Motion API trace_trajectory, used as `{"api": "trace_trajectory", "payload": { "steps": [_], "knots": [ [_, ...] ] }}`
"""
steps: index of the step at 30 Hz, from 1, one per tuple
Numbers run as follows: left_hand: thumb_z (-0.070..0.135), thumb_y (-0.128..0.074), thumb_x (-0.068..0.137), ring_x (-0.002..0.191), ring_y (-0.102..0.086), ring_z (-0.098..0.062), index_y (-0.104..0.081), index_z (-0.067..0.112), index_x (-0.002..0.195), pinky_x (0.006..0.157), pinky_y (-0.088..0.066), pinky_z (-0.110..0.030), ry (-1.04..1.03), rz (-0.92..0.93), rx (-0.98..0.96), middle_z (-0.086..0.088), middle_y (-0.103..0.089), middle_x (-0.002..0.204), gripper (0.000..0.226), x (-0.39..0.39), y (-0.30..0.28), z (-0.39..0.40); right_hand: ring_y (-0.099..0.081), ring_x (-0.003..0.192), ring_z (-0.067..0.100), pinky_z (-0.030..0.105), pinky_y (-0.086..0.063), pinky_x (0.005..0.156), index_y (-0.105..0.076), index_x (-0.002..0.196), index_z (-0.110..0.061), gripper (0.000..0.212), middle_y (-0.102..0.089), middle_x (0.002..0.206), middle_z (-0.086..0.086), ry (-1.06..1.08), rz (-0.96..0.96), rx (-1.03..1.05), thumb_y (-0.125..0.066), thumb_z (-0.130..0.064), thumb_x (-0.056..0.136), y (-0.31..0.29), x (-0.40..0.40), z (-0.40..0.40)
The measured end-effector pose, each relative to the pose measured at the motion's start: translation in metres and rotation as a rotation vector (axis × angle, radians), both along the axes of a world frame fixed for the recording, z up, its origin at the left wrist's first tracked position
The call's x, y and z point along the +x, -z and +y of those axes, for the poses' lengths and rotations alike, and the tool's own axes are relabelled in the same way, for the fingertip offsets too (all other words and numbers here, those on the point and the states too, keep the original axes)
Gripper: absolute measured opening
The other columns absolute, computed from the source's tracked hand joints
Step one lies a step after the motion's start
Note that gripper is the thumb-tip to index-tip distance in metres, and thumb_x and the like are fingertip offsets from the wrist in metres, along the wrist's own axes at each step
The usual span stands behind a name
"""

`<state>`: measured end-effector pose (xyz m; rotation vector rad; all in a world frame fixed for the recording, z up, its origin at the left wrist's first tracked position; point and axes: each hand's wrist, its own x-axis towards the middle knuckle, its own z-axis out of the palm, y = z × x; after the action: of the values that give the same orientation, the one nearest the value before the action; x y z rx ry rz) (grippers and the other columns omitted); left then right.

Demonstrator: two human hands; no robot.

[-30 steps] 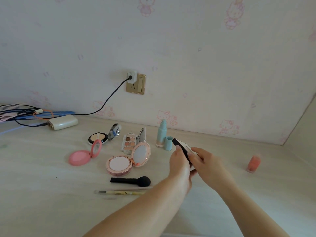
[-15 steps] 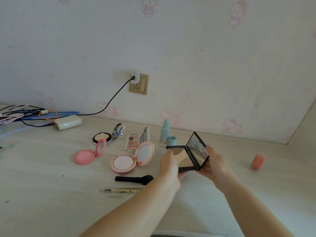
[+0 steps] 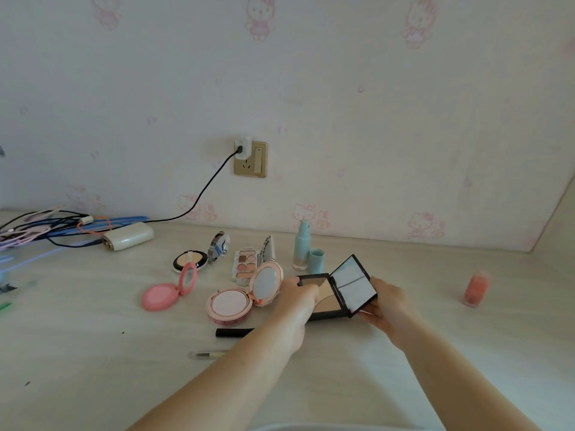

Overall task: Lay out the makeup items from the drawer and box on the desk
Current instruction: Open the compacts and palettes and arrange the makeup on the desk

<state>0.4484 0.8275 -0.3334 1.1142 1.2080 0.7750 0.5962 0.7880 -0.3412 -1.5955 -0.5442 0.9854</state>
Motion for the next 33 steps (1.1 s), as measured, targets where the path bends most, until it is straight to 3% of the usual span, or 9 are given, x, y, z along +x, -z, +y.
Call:
{"api": "trace_trajectory", "payload": {
  "steps": [2,5,12,16,20,23,25,27,33],
  "knots": [
    [0.002,-0.047,0.078,0.103,-0.039,-0.021,-0.036,0.015,0.141,0.086,-0.033,-0.031,0.042,0.023,-0.013,-0.007,-0.043,0.124,0.065,0.0,0.0,0.001,-0.068,0.084,0.03,0.038,-0.056,0.077,-0.065,0.092,-0.009,0.026,-0.07,0.09,0.014,-0.005,0.005,0.002,-0.04,-0.014,0.094,0.003,0.001,0.002],
    [0.011,-0.05,0.064,0.106,-0.041,-0.024,-0.039,0.008,0.137,0.086,-0.033,-0.032,0.076,0.036,0.002,-0.009,-0.045,0.132,0.074,0.0,0.002,0.001,-0.066,0.08,0.026,0.035,-0.056,0.071,-0.064,0.093,-0.01,0.024,-0.068,0.089,0.013,0.003,-0.023,-0.016,-0.041,-0.016,0.094,0.008,0.002,0.006],
    [0.005,-0.048,0.079,0.102,-0.036,-0.017,-0.033,0.014,0.142,0.087,-0.028,-0.029,0.066,0.004,-0.012,0.002,-0.04,0.112,0.066,0.004,0.006,0.007,-0.065,0.079,0.024,0.032,-0.054,0.068,-0.062,0.091,-0.013,0.027,-0.064,0.088,0.01,-0.013,-0.089,-0.015,-0.038,-0.023,0.098,0.012,0.009,0.01],
    [0.011,-0.047,0.084,0.086,-0.042,-0.011,-0.035,0.016,0.139,0.085,-0.028,-0.029,0.048,0.007,0.015,0.013,-0.042,0.085,0.056,0.004,0.004,0.001,-0.067,0.091,0.025,0.034,-0.055,0.079,-0.064,0.098,-0.014,0.031,-0.07,0.095,0.009,-0.051,-0.07,-0.016,-0.04,-0.034,0.098,0.012,0.008,0.007],
    [0.012,-0.046,0.087,0.099,-0.038,-0.016,-0.028,0.021,0.144,0.088,-0.027,-0.029,0.052,-0.007,0.026,0.017,-0.037,0.083,0.06,0.004,-0.002,-0.005,-0.067,0.093,0.025,0.034,-0.055,0.08,-0.064,0.103,-0.014,0.032,-0.07,0.099,0.011,-0.053,-0.046,0.001,-0.043,-0.037,0.097,0.011,0.011,0.006],
    [0.01,-0.045,0.089,0.081,-0.042,-0.006,-0.031,0.02,0.142,0.081,-0.032,-0.024,0.044,-0.028,0.056,0.015,-0.038,0.081,0.055,0.005,-0.003,-0.006,-0.066,0.098,0.026,0.038,-0.055,0.087,-0.065,0.1,-0.015,0.03,-0.07,0.104,0.012,-0.066,-0.053,0.01,-0.045,-0.037,0.097,0.012,0.014,0.004],
    [0.01,-0.044,0.09,0.083,-0.043,-0.004,-0.035,0.023,0.139,0.075,-0.034,-0.022,0.059,-0.039,0.094,0.012,-0.046,0.092,0.051,0.005,-0.003,-0.007,-0.066,0.1,0.026,0.04,-0.054,0.09,-0.066,0.102,-0.015,0.031,-0.07,0.105,0.011,-0.08,-0.064,0.008,-0.046,-0.038,0.096,0.013,0.016,0.004],
    [0.013,-0.045,0.09,0.102,-0.041,-0.009,-0.033,0.027,0.141,0.088,-0.031,-0.025,0.081,-0.053,0.136,0.009,-0.045,0.116,0.054,0.005,-0.003,-0.008,-0.066,0.098,0.026,0.041,-0.054,0.09,-0.065,0.106,-0.015,0.031,-0.07,0.104,0.011,-0.088,-0.075,0.007,-0.048,-0.038,0.095,0.013,0.018,0.004],
    [0.014,-0.045,0.09,0.121,-0.04,-0.009,-0.033,0.028,0.142,0.095,-0.029,-0.027,0.107,-0.085,0.185,0.01,-0.039,0.143,0.055,0.007,-0.005,-0.01,-0.067,0.098,0.027,0.038,-0.055,0.088,-0.065,0.107,-0.014,0.026,-0.069,0.105,0.014,-0.076,-0.054,0.03,-0.052,-0.032,0.094,0.017,0.022,0.002]
  ]
}}
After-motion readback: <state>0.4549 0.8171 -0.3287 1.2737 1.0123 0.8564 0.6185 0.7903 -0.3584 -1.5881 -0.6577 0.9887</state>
